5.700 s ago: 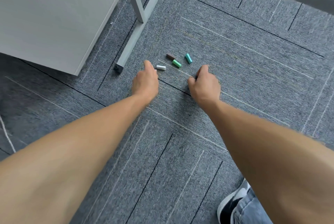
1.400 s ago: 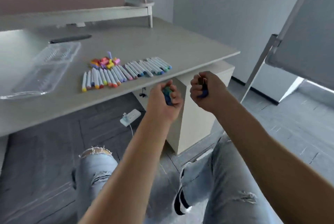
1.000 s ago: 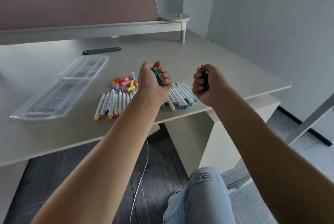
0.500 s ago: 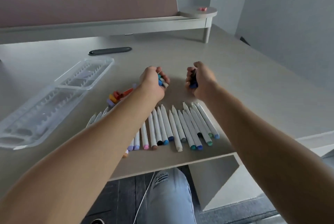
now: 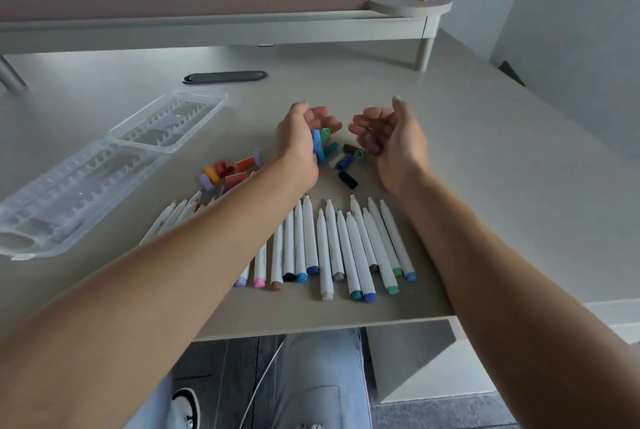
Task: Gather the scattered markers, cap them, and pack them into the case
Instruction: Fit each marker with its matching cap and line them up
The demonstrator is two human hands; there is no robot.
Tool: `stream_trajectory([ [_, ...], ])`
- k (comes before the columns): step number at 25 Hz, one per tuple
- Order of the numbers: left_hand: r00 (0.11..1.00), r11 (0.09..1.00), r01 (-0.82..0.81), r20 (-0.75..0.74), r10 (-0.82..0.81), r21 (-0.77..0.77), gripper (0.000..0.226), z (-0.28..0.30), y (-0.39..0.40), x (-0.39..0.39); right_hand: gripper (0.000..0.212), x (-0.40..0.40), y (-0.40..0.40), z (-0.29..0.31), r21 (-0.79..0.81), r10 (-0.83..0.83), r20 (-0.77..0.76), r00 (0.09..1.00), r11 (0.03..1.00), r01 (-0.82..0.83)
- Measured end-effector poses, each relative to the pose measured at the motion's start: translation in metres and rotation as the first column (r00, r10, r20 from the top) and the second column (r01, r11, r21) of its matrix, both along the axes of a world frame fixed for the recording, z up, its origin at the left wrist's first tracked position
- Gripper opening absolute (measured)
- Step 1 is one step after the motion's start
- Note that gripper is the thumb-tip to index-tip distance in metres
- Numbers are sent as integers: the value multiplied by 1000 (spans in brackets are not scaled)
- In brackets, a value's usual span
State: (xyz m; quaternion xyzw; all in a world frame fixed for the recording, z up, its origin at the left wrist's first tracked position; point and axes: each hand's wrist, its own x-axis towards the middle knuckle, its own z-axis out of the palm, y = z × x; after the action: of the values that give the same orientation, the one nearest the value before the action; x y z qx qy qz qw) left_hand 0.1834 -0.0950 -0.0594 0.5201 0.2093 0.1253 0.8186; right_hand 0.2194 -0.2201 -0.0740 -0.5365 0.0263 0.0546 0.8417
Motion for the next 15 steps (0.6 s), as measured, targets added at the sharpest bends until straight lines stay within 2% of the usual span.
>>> stream_trajectory([
  [3,999,993,36,2,-37,117,43,2,-4,-8,49,-11,-5,2,-21,20,37,999,1000,-19],
  [6,996,947,93,-27,-90,308,45,2,-2,-14,48,-16,-8,0,-60,17,59,998,998,-14],
  [9,993,845,115,-32,-115,522,41,5,-1,-29,44,-22,-10,-1,-91,-6,40,999,996,9],
  [11,993,713,103,-32,-112,694,35,14,-2,-47,41,-28,-13,-1,-89,-27,23,999,996,29],
  [12,994,669,83,-11,-111,739,33,18,-2,-56,40,-33,-16,-1,-88,-24,21,999,996,26],
  [13,992,662,73,14,-125,746,31,20,-3,-64,39,-38,-19,-1,-93,-21,23,1000,995,23],
  [15,989,689,67,43,-141,722,30,22,-6,-86,34,-53,-28,-1,-119,-20,35,999,993,24],
])
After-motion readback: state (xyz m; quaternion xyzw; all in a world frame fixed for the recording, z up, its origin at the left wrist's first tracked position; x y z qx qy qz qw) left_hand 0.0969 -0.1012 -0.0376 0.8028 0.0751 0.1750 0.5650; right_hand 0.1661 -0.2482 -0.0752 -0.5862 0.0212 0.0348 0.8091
